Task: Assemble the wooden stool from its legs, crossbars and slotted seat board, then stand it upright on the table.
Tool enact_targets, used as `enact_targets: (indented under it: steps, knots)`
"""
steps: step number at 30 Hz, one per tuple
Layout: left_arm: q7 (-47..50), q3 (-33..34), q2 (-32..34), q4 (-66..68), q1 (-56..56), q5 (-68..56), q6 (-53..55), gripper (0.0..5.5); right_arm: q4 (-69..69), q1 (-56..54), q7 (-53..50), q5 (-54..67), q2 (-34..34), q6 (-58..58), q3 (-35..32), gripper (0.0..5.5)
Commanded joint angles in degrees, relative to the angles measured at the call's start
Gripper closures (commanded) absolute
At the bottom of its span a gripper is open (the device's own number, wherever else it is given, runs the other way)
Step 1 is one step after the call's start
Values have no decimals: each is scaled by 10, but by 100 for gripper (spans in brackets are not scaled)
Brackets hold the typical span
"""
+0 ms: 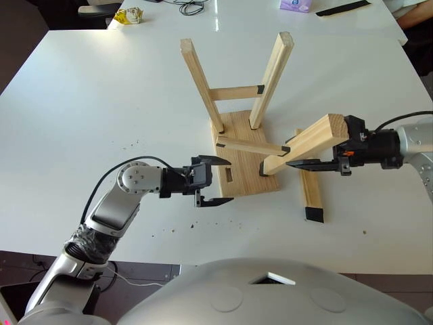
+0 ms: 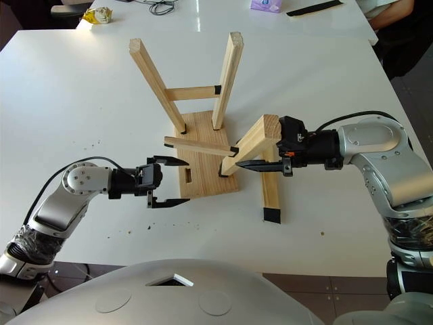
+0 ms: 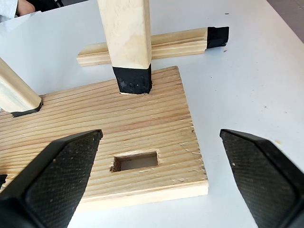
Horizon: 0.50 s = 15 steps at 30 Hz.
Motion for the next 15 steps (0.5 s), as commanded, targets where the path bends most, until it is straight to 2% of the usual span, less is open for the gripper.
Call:
enact_targets:
  steps: [1,15]
  knots:
    - [-7,1,7,-3,-1,0,2,92,3,-18,6,-5,-16,4,-10,349]
    - [-15,11,9,-6,-8,-13,15,92,-25,56,14,-9,-22,-6,3,349]
